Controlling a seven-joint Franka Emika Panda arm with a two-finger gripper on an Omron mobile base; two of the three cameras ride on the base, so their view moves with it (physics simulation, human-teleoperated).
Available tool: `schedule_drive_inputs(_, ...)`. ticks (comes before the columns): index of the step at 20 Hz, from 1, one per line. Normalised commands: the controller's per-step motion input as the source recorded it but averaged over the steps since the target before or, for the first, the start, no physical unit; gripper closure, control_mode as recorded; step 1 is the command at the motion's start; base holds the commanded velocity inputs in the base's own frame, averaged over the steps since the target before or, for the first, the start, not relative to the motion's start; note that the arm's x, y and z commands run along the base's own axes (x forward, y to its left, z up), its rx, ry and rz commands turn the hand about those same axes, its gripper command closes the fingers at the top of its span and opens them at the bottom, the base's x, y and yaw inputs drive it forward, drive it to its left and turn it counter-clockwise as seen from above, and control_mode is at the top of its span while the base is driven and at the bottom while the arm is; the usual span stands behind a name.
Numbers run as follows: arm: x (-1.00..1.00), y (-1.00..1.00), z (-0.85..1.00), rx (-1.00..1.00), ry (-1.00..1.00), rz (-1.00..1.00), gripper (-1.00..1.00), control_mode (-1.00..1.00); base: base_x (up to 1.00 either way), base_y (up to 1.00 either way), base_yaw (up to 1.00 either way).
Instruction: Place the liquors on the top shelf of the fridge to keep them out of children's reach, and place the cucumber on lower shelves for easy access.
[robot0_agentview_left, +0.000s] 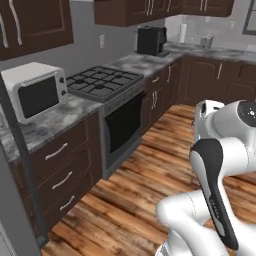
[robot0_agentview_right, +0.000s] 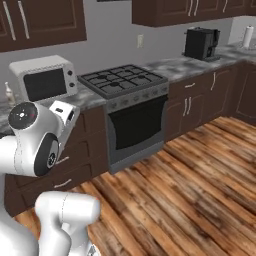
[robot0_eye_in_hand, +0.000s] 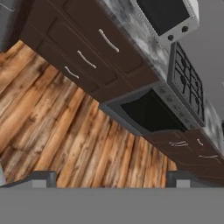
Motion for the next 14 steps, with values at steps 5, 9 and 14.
schedule_drive_inputs(5,0.00,0.00,0.00,0.00,0.00,0.00,-1.00,1.00,0.61,-0.08,0.22)
schedule_drive_inputs(9,0.00,0.00,0.00,0.00,0.00,0.00,-1.00,1.00,0.48,0.00,0.29)
schedule_drive_inputs(14,0.00,0.00,0.00,0.00,0.00,0.00,-1.00,1.00,0.49,0.08,0.39)
